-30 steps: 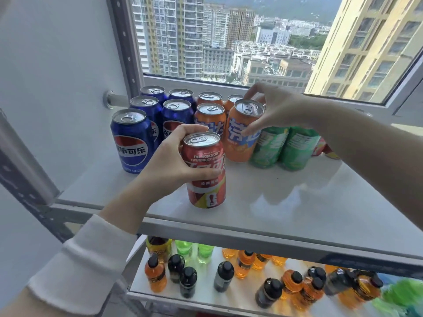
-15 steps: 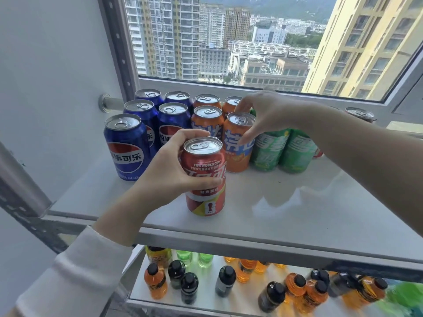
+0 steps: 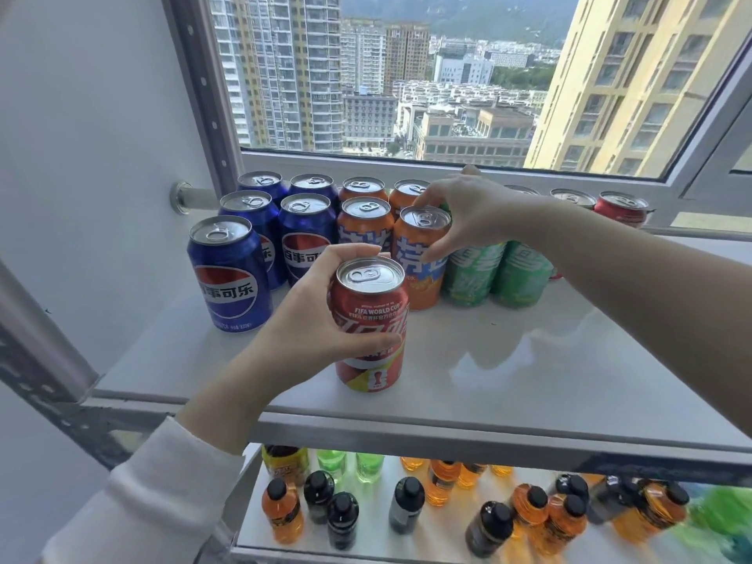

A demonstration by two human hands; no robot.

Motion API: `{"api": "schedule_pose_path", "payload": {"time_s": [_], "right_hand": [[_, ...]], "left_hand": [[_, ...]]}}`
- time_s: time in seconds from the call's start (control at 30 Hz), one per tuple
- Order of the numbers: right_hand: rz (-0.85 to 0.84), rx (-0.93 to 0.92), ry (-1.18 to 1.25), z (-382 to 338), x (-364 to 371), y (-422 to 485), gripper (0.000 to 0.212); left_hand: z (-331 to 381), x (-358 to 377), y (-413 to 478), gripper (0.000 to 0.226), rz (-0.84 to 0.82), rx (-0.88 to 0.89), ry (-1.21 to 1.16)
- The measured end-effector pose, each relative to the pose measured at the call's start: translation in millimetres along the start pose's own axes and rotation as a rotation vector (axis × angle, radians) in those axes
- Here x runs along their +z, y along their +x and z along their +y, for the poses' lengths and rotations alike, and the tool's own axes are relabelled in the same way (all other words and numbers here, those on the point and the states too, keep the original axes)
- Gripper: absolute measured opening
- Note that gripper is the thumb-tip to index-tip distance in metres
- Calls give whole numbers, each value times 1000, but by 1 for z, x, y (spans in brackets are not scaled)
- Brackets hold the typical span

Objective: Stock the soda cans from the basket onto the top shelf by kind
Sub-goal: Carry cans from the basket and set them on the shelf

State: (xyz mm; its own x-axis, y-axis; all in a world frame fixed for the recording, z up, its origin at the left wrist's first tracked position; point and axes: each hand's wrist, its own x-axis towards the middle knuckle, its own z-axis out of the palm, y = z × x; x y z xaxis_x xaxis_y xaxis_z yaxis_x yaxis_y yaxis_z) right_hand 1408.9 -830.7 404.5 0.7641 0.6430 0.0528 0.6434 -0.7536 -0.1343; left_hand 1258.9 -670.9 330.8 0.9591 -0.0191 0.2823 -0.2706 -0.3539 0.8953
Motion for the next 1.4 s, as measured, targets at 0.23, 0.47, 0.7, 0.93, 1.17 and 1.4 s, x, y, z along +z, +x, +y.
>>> {"api": "schedule_pose_path", "payload": {"time_s": [0.23, 0.47, 0.7, 0.93, 1.17, 1.4], "right_hand": [[57, 45, 18, -6, 3, -4, 67], [72, 111, 23, -9, 5, -4, 65], [81, 116, -7, -10, 7, -1, 67], [78, 110, -46, -10, 10, -3, 70], [347, 60, 156, -11, 11, -37, 77], [287, -10, 475, -19, 12, -107, 77]], "left_hand": [[-1, -1, -4, 73, -29, 27, 36], [-1, 0, -3, 75, -23, 44, 58], [-2, 0, -4, 75, -32, 51, 60], [-8, 5, -11, 104, 5, -41, -46], [-23, 21, -29, 83, 94, -90, 8], [-13, 48, -20, 82, 154, -102, 56]]}}
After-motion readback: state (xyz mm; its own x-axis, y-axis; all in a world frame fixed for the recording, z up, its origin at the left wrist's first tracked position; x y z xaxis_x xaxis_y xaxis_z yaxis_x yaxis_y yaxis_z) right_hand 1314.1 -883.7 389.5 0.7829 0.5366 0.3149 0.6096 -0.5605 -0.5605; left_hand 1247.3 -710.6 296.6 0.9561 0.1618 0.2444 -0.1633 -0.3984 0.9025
